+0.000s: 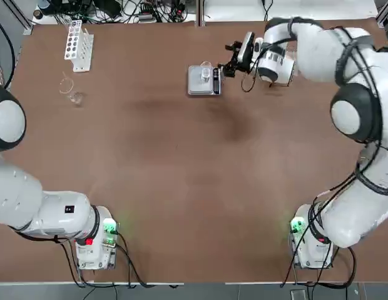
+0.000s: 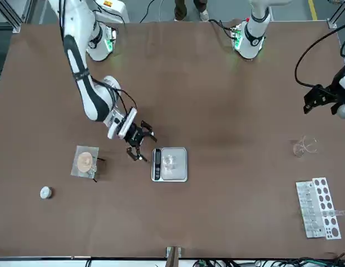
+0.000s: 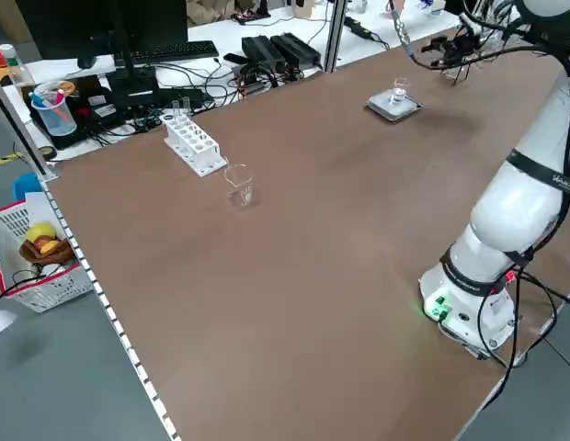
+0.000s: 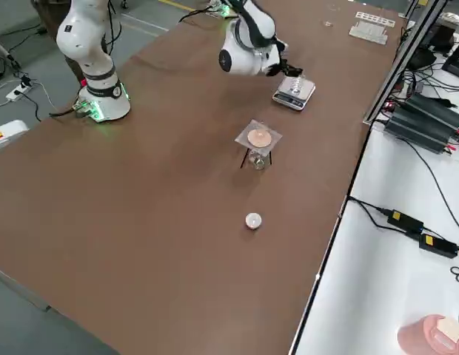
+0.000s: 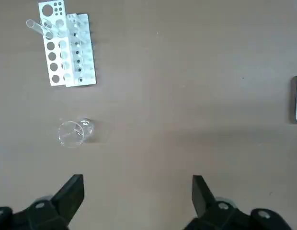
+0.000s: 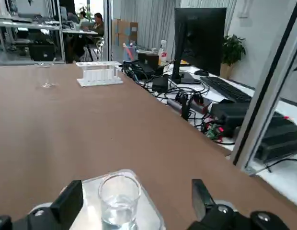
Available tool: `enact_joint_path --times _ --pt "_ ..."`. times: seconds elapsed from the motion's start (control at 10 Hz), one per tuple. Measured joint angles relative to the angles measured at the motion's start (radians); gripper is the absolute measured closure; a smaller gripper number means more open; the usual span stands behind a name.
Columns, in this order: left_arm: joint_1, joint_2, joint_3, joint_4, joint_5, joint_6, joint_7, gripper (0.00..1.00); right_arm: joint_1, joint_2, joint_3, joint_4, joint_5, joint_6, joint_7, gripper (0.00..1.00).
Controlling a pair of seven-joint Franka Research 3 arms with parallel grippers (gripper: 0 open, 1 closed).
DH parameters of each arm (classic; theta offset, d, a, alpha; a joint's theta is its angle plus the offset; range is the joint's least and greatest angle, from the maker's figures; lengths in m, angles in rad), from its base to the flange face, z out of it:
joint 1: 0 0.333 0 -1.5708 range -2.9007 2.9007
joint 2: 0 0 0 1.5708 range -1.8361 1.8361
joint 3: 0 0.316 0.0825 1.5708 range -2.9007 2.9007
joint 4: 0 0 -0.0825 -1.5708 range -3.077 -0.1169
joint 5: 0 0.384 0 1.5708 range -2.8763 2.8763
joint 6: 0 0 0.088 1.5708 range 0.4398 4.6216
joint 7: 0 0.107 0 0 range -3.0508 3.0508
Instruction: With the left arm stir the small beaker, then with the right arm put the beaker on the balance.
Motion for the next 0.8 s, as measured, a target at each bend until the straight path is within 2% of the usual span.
enact_joint_path --times 0.2,0.3,0.6,0.7,0.8 --pt "0.000 0.000 0.000 0.000 0.000 0.000 0.000 0.00 0.013 -0.106 0.014 -0.013 -0.154 0.177 0.220 0.00" --pt "0.000 0.000 0.000 0.000 0.000 0.000 0.000 0.00 0.023 -0.139 0.017 -0.017 -0.269 0.242 0.375 0.00" --pt "0.000 0.000 0.000 0.000 0.000 0.000 0.000 0.00 0.031 -0.170 0.017 -0.020 -0.563 0.309 0.797 0.00" --pt "0.000 0.000 0.000 0.000 0.000 0.000 0.000 0.00 0.031 -0.171 0.016 -0.020 -0.697 0.312 0.977 0.00" --pt "0.000 0.000 0.000 0.000 0.000 0.000 0.000 0.00 0.030 -0.177 0.013 -0.019 -0.874 0.313 1.188 0.00"
